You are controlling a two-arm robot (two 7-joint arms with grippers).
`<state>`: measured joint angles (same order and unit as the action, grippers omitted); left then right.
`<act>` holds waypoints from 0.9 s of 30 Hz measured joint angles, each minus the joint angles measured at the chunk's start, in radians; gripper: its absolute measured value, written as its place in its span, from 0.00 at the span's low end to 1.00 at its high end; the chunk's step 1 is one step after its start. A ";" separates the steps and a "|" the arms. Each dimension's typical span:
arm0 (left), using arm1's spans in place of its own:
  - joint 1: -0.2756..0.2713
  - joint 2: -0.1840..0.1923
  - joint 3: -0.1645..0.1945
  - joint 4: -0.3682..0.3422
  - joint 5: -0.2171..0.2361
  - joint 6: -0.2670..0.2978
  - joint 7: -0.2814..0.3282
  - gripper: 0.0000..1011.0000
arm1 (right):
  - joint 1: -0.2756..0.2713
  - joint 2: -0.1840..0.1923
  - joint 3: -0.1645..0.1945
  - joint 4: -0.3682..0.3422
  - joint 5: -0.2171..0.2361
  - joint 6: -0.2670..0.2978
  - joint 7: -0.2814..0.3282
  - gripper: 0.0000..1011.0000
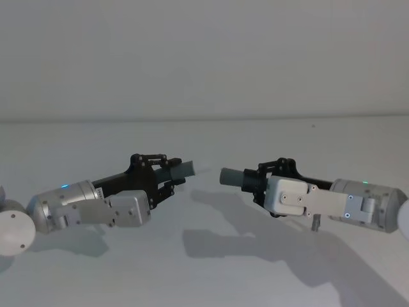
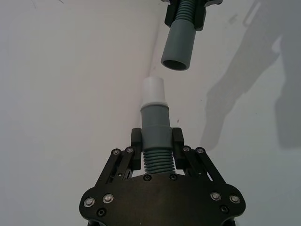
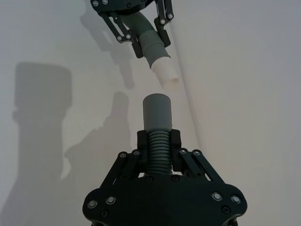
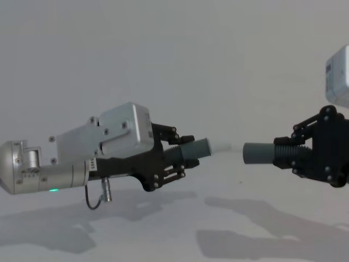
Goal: Use both hands to pick up one end of the pipe from the table, align the ends, and insert them.
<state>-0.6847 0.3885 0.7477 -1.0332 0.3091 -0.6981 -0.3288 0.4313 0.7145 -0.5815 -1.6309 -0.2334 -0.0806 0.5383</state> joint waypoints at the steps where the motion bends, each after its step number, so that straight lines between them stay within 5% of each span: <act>1: 0.000 0.000 0.000 0.000 0.000 0.000 0.000 0.34 | 0.004 -0.002 -0.001 0.001 -0.003 -0.002 0.004 0.25; 27: 0.000 -0.001 0.000 0.002 0.002 -0.005 0.003 0.34 | 0.057 -0.041 -0.008 0.039 -0.024 -0.020 0.062 0.25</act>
<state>-0.6846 0.3879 0.7476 -1.0310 0.3108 -0.7027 -0.3260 0.4885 0.6732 -0.5898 -1.5922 -0.2578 -0.1002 0.6007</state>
